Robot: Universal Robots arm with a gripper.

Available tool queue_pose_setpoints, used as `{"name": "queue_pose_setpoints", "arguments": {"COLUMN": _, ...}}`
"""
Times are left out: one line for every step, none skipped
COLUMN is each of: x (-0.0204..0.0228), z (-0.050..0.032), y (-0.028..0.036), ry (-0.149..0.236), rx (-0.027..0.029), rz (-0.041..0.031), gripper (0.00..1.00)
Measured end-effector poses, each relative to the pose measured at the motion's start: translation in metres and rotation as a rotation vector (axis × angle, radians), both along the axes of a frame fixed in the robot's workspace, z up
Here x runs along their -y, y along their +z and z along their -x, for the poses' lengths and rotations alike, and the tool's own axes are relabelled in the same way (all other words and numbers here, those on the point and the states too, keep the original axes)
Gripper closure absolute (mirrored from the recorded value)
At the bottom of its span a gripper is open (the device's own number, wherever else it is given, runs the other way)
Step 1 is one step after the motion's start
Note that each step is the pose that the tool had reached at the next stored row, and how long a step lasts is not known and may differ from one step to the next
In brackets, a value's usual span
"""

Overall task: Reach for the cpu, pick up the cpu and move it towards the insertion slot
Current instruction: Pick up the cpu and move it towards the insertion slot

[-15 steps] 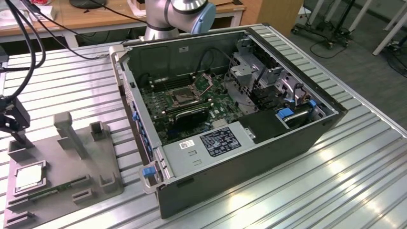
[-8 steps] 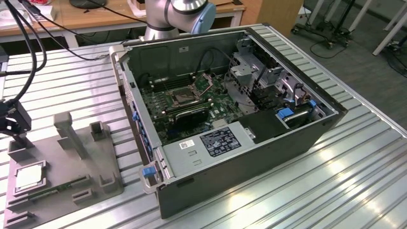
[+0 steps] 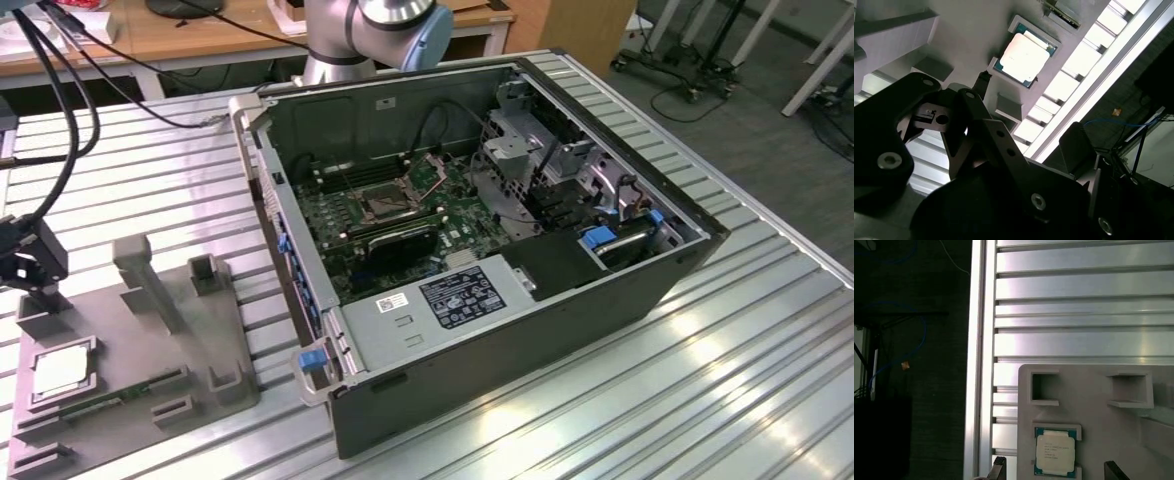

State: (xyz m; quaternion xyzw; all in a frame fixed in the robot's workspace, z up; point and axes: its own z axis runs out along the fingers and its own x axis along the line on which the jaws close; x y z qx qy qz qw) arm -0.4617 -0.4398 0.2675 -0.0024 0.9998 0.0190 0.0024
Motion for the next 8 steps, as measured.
{"name": "queue_pose_setpoints", "arguments": {"x": 0.0002, "z": 0.0, "y": 0.0, "ry": 0.0, "rx": 0.0, "rz": 0.0, "gripper": 0.17}}
{"name": "queue_pose_setpoints", "arguments": {"x": 0.0001, "z": 0.0001, "y": -0.0002, "ry": 0.0, "rx": 0.0001, "rz": 0.0, "gripper": 0.17}}
{"name": "queue_pose_setpoints", "arguments": {"x": 0.0001, "z": 0.0002, "y": -0.0003, "ry": 0.0, "rx": 0.0, "rz": 0.0, "gripper": 0.17}}
{"name": "queue_pose_setpoints", "arguments": {"x": 0.0002, "z": 0.0002, "y": -0.0004, "ry": 0.0, "rx": 0.0, "rz": 0.0, "gripper": 0.17}}
{"name": "queue_pose_setpoints", "arguments": {"x": 0.0002, "z": 0.0001, "y": -0.0007, "ry": 0.0, "rx": 0.0001, "rz": 0.0, "gripper": 0.17}}
{"name": "queue_pose_setpoints", "arguments": {"x": 0.0002, "z": 0.0002, "y": -0.0009, "ry": 0.0, "rx": 0.0, "rz": 0.0, "gripper": 0.17}}
{"name": "queue_pose_setpoints", "arguments": {"x": 0.0002, "z": 0.0002, "y": -0.0011, "ry": 0.0, "rx": 0.0, "rz": 0.0, "gripper": 0.17}}
{"name": "queue_pose_setpoints", "arguments": {"x": 0.0002, "z": 0.0002, "y": -0.0014, "ry": 0.0, "rx": 0.0, "rz": 0.0, "gripper": 0.17}}
